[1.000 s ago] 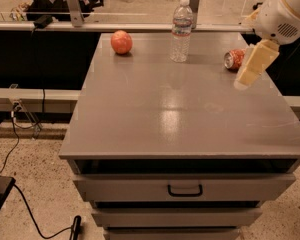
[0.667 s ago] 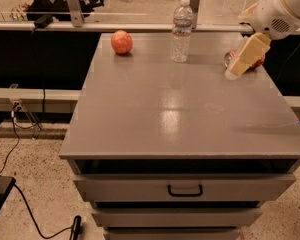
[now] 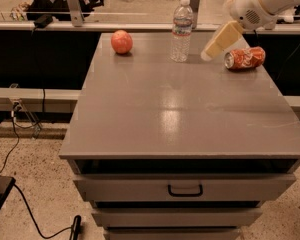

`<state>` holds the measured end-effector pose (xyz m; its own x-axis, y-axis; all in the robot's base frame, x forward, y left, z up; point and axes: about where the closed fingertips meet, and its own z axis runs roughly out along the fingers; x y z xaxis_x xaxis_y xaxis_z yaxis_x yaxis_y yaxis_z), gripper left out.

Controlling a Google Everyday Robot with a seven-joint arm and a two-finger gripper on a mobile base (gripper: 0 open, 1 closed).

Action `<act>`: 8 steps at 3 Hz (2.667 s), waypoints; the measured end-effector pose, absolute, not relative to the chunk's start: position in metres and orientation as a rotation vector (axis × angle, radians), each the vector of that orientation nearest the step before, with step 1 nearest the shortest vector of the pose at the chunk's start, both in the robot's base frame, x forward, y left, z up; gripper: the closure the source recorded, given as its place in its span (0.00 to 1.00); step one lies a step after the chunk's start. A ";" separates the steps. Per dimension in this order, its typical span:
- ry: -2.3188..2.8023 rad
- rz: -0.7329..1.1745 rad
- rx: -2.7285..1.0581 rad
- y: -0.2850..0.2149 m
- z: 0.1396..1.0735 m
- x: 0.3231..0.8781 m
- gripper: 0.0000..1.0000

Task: Pick water bottle

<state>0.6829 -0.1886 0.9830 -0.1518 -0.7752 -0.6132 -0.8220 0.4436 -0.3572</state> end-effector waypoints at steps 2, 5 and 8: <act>1.823 0.180 -1.167 -0.160 0.985 0.752 0.00; 1.729 0.233 -1.093 -0.153 0.983 0.786 0.00; 1.682 0.376 -1.015 -0.138 0.953 0.819 0.18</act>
Offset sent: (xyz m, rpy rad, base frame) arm 0.1002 0.0354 0.0104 0.3054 -0.1500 -0.0503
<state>0.8191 -0.1377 0.9531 -0.0515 -0.4332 -0.8998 -0.7755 0.5850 -0.2373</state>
